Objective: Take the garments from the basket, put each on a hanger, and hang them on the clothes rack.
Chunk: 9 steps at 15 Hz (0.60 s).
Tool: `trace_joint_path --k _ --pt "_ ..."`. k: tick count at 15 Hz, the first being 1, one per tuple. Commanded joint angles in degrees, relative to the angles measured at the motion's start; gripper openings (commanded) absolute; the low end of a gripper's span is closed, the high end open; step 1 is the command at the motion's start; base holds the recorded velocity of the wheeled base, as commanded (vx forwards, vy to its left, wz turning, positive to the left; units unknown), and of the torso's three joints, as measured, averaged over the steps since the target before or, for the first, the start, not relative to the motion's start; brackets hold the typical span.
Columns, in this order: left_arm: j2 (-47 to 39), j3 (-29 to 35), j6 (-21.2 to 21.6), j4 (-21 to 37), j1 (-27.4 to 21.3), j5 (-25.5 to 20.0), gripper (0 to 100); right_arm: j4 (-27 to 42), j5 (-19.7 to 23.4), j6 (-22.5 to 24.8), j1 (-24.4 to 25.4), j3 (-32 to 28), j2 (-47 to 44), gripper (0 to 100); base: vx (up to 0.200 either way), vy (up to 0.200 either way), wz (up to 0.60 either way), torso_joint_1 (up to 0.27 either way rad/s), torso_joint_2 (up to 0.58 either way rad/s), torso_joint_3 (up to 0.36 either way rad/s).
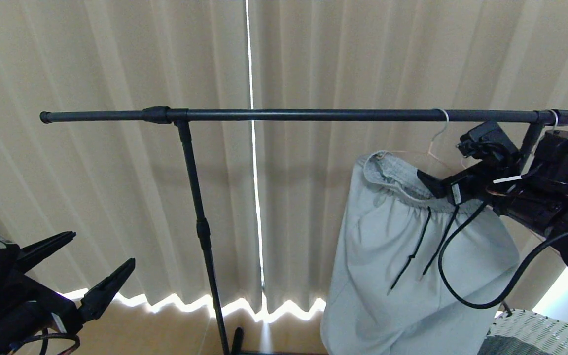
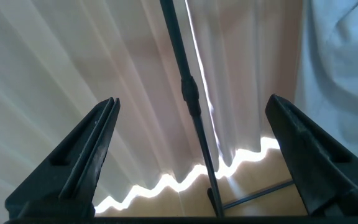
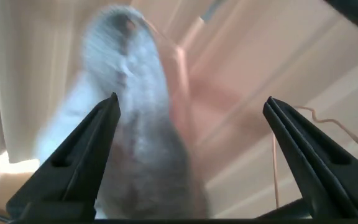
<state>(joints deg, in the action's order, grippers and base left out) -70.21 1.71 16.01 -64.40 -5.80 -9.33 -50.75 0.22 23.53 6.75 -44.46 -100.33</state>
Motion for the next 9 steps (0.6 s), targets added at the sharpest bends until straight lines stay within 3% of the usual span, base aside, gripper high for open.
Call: trace_joint_path --k 1,5,9 --pt "-0.1 0.1 0.0 0.0 0.0 0.0 100 -2.6 0.0 -0.9 0.0 1.4 0.2 100 0.0 0.0 0.0 0.0 0.0 0.0" --pt "0.2 -0.1 0.1 -0.1 0.0 0.0 100 -5.5 0.1 -1.6 0.1 6.2 6.0 100 0.0 0.0 0.0 0.0 0.0 0.0" --pt "3.5 -0.5 -0.2 -0.1 1.3 0.1 100 -5.1 0.0 -7.5 0.2 13.7 17.0 100 0.0 0.0 0.0 0.0 0.0 0.0"
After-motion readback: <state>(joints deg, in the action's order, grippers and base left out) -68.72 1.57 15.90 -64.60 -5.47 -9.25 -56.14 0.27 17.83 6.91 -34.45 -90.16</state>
